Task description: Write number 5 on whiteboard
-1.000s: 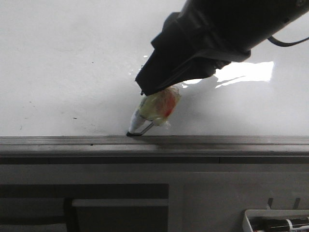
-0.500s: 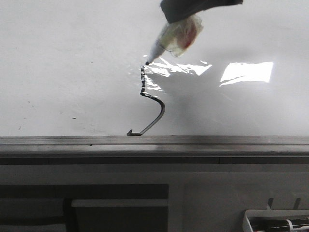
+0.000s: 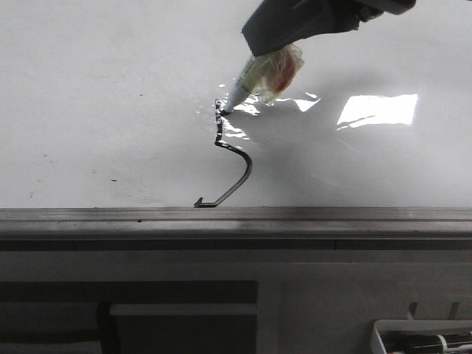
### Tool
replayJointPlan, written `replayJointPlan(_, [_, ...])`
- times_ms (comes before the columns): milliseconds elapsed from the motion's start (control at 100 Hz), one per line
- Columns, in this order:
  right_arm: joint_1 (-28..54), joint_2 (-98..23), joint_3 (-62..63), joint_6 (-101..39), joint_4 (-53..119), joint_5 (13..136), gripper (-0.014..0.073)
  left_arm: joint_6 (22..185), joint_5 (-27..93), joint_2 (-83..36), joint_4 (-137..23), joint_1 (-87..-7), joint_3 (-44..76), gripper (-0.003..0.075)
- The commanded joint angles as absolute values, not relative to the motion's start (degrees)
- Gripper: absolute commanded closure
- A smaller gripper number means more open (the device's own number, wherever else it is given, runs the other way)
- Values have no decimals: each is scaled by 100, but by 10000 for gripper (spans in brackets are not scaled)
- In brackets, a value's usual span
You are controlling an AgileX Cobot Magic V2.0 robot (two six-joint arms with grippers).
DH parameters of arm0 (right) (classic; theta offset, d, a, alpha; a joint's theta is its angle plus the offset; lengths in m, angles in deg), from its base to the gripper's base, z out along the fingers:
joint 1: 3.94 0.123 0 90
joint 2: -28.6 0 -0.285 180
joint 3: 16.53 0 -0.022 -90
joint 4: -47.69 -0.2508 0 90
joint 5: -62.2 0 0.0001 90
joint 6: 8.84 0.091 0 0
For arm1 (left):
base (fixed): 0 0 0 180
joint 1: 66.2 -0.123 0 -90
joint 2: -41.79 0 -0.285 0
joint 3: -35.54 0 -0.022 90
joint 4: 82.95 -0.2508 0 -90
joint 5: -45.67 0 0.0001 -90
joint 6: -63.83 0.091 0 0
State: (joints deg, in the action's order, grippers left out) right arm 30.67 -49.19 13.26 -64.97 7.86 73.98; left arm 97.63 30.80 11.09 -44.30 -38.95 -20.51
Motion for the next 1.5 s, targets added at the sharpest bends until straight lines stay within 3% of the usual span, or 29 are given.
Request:
replayJointPlan(0, [2821, -4892, 1232, -6524, 790, 7002, 643, 9710, 3471, 1075, -4312, -3914, -1890, 741])
replayJointPlan(370, [1921, -4599, 1388, -6510, 777, 7576, 643, 9720, 3471, 1075, -4312, -3914, -1890, 741])
replayJointPlan(680, [2191, -4079, 1215, -6546, 777, 8298, 643, 9720, 3335, 1075, -4301, -3914, -1801, 734])
replayJointPlan(760, [2433, -3666, 1093, -6637, 777, 8752, 643, 9751, 2910, 1017, -4328, -3914, -1609, 664])
replayJointPlan(880, [2777, -3359, 1071, -6637, 912, 8936, 643, 9951, 2267, 571, -4408, -3914, -1238, 440])
replayJointPlan(950, [2935, -3390, 1071, -6687, 944, 9091, 643, 10404, 1889, 183, -4408, -3914, -942, 380])
replayJointPlan(1210, [3707, -3844, 1071, -6934, 944, 8981, 643, 12506, 285, -1397, -3899, -3675, 163, 395])
replayJointPlan(1490, [4457, -4009, 1071, -7178, 944, 8457, 643, 13064, 503, -2575, -3910, -2570, 581, 395])
